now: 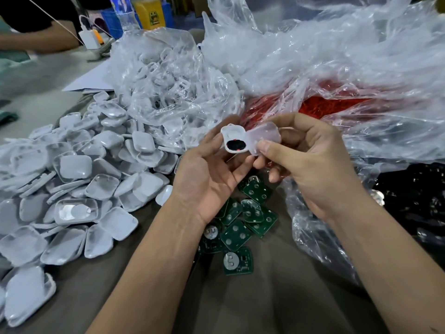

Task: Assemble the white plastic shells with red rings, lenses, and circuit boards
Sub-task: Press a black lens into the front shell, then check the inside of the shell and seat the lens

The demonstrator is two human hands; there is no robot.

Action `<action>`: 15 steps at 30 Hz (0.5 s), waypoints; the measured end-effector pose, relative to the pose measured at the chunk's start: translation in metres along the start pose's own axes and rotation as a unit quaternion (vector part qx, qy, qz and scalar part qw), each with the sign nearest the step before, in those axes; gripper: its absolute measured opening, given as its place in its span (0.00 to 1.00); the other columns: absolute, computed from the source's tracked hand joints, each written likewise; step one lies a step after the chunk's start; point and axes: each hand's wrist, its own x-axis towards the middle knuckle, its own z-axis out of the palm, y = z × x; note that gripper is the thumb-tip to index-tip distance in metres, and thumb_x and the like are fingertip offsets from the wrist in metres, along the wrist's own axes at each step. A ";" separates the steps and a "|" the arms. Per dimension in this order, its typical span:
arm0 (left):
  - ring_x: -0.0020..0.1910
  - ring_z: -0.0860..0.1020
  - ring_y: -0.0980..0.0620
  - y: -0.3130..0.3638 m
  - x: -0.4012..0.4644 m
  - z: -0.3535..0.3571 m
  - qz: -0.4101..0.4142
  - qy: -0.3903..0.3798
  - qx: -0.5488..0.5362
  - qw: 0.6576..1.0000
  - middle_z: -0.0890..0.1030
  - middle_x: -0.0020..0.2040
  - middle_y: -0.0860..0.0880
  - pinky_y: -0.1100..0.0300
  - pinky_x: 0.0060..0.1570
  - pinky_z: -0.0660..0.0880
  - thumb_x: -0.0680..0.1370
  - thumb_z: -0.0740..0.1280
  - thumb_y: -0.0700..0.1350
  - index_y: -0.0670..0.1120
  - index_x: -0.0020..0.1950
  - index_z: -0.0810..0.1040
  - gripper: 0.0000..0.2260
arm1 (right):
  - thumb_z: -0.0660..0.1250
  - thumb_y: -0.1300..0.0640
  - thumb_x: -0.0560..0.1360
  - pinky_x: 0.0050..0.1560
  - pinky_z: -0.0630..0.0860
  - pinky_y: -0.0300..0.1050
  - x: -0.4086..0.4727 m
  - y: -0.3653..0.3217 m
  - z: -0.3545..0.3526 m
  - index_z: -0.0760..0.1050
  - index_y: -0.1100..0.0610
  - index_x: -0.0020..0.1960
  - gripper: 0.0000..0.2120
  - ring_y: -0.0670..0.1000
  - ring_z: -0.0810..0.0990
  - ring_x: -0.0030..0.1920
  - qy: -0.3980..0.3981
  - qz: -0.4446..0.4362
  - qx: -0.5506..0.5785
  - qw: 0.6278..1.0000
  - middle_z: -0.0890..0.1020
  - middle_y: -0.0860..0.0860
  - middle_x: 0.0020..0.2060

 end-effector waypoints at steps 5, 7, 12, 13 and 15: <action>0.40 0.82 0.44 0.000 -0.001 0.001 0.011 -0.012 0.016 1.000 0.80 0.58 0.39 0.53 0.46 0.80 0.83 0.59 0.39 0.43 0.74 0.75 0.19 | 0.71 0.73 0.76 0.28 0.78 0.40 0.000 -0.001 0.001 0.80 0.62 0.56 0.12 0.54 0.86 0.35 0.017 -0.005 -0.005 1.000 0.85 0.61 0.40; 0.41 0.83 0.45 -0.001 -0.002 0.002 0.019 -0.025 0.014 0.999 0.81 0.60 0.39 0.54 0.43 0.82 0.83 0.59 0.39 0.43 0.73 0.75 0.18 | 0.70 0.71 0.77 0.27 0.78 0.40 -0.001 -0.001 0.001 0.81 0.63 0.53 0.07 0.55 0.87 0.35 0.032 -0.008 0.003 0.999 0.85 0.61 0.39; 0.53 0.85 0.45 -0.004 -0.001 0.003 0.041 -0.062 0.000 0.997 0.83 0.63 0.42 0.54 0.48 0.83 0.84 0.60 0.38 0.46 0.70 0.77 0.16 | 0.72 0.65 0.78 0.30 0.80 0.42 0.001 -0.003 -0.001 0.85 0.57 0.47 0.05 0.51 0.85 0.35 0.053 -0.044 0.022 0.997 0.87 0.54 0.38; 0.54 0.85 0.45 -0.005 -0.001 0.003 0.045 -0.067 0.003 0.997 0.84 0.62 0.43 0.53 0.50 0.83 0.83 0.61 0.38 0.46 0.70 0.77 0.17 | 0.73 0.64 0.77 0.32 0.79 0.41 0.002 -0.004 -0.001 0.86 0.55 0.47 0.05 0.49 0.84 0.35 0.059 -0.054 0.014 0.997 0.87 0.53 0.39; 0.56 0.84 0.46 -0.007 0.000 0.004 0.053 -0.080 0.011 0.995 0.84 0.61 0.44 0.52 0.54 0.83 0.81 0.64 0.38 0.47 0.70 0.77 0.18 | 0.75 0.63 0.76 0.37 0.78 0.37 0.004 -0.004 -0.002 0.87 0.53 0.48 0.06 0.45 0.82 0.35 0.069 -0.067 0.006 0.995 0.88 0.50 0.39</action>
